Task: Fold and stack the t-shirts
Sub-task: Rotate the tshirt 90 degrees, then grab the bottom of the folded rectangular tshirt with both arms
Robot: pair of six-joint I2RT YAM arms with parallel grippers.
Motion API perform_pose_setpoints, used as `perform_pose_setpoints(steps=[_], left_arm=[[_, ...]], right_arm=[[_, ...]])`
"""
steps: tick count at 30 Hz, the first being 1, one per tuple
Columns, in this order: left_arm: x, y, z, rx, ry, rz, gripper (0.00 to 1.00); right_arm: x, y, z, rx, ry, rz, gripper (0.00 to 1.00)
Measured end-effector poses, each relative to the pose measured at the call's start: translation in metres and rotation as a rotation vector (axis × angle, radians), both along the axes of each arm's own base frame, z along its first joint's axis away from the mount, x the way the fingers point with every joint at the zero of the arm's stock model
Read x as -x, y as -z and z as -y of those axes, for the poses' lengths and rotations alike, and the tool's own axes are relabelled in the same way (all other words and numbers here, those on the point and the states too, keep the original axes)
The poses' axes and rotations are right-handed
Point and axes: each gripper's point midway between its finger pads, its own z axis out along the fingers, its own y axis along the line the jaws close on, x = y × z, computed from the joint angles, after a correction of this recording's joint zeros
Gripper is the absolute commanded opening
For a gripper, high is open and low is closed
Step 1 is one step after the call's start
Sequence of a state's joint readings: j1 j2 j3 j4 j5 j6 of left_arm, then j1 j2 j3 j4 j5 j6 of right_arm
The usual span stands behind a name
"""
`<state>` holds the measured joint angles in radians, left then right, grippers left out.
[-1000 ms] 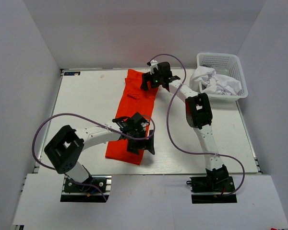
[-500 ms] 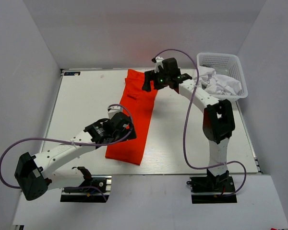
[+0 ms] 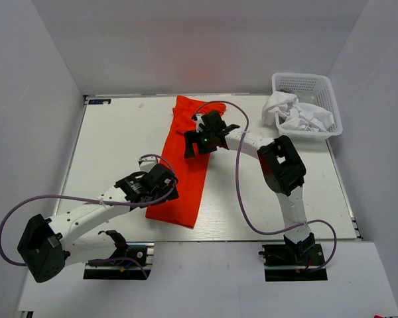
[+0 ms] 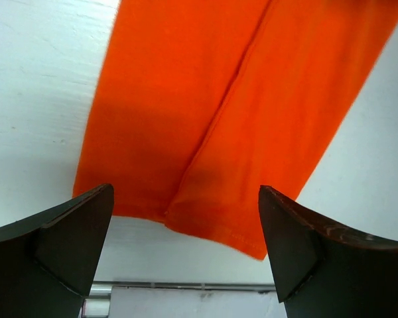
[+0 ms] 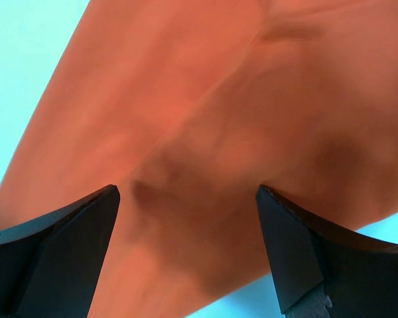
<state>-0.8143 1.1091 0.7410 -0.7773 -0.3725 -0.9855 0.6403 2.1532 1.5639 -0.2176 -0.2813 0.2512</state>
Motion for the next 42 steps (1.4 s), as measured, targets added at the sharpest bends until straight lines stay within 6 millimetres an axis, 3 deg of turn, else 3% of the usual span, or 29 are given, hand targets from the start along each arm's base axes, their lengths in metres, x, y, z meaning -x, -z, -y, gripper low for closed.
perform_pose_setpoints(steps=[7,12,15,18,24,26,28,33,35,40,42], left_arm=[[0.013,0.006,0.008,0.041,0.094,-0.038,1.0],[0.022,0.022,0.016,0.053,0.155,-0.097,1.0],[0.027,0.031,0.016,0.044,0.172,-0.131,1.0],[0.027,0.032,0.019,0.054,0.184,-0.128,1.0],[0.027,0.039,0.017,0.07,0.184,-0.105,1.0],[0.023,0.04,0.017,0.068,0.177,-0.089,1.0],[0.016,0.041,0.016,0.067,0.166,-0.065,0.98],[0.006,0.049,0.009,0.057,0.133,-0.044,0.86],[0.006,0.056,0.004,0.05,0.123,-0.047,0.83],[0.002,0.063,0.003,0.066,0.121,-0.045,0.68],[-0.002,0.064,0.005,0.082,0.124,-0.033,0.68]], right_arm=[[-0.041,0.003,0.005,-0.013,0.09,0.043,0.9],[-0.064,0.002,0.026,-0.007,0.124,0.064,0.9],[-0.065,0.0,0.039,0.018,0.102,0.081,0.9],[-0.035,-0.003,0.058,0.061,0.075,0.066,0.9],[0.056,-0.041,0.089,0.032,0.051,0.073,0.9],[0.083,-0.046,0.099,0.016,0.057,0.06,0.9],[0.109,-0.04,0.106,0.011,0.06,0.019,0.9],[0.186,0.003,0.124,0.061,0.053,-0.194,0.9],[0.21,0.006,0.123,0.054,0.038,-0.252,0.9],[0.24,0.005,0.109,0.016,0.017,-0.325,0.87],[0.245,0.005,0.102,-0.008,0.018,-0.343,0.85]])
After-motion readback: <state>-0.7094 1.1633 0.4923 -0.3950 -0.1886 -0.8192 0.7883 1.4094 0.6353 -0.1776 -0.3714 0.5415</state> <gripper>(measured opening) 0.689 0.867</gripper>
